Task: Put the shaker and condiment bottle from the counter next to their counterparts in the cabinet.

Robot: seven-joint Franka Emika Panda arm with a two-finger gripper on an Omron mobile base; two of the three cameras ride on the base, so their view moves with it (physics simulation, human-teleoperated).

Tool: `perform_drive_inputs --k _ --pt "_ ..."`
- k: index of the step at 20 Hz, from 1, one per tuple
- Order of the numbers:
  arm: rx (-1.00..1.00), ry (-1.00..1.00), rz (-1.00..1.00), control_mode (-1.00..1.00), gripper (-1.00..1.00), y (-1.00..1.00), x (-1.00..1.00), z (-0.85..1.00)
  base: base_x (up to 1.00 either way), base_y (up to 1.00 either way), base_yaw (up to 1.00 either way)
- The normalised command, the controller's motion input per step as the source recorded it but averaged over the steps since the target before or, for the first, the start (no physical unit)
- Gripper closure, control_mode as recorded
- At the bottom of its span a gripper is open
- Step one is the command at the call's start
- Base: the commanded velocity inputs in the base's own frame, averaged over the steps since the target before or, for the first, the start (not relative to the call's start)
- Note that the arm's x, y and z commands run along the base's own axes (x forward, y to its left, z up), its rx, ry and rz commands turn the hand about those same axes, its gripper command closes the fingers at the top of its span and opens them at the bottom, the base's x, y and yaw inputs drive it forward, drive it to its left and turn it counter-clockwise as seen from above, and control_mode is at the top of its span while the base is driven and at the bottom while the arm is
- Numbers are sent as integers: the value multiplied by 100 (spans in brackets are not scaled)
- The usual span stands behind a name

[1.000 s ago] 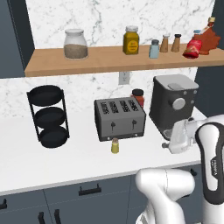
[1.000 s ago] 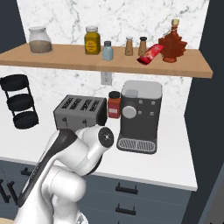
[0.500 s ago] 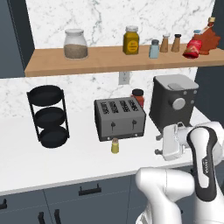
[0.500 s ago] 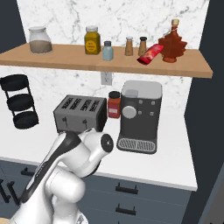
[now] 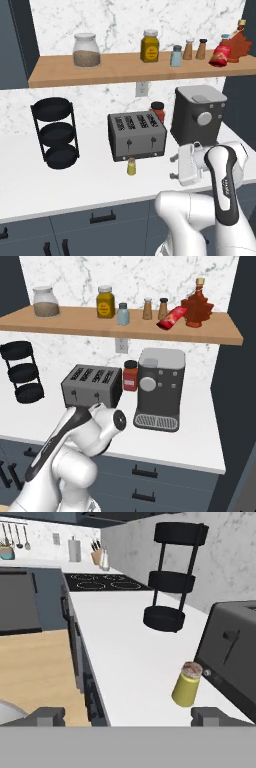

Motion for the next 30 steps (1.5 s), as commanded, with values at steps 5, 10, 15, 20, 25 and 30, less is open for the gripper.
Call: perform_drive_inputs --k 5,10,15,20,25,30 --pt "0 -1 -12 -100 -100 35 7 -23 0 0 0" --pt "0 0 -13 -100 -100 49 0 -47 0 0 0" --pt "0 -1 -12 -100 -100 35 0 -48 0 0 0" --pt "0 -5 -12 -100 -100 32 1 -62 0 0 0" --pt "0 -10 -10 -100 -100 35 9 -68 0 0 0" --pt "0 -17 -4 -100 -100 30 14 -82 0 0 0"
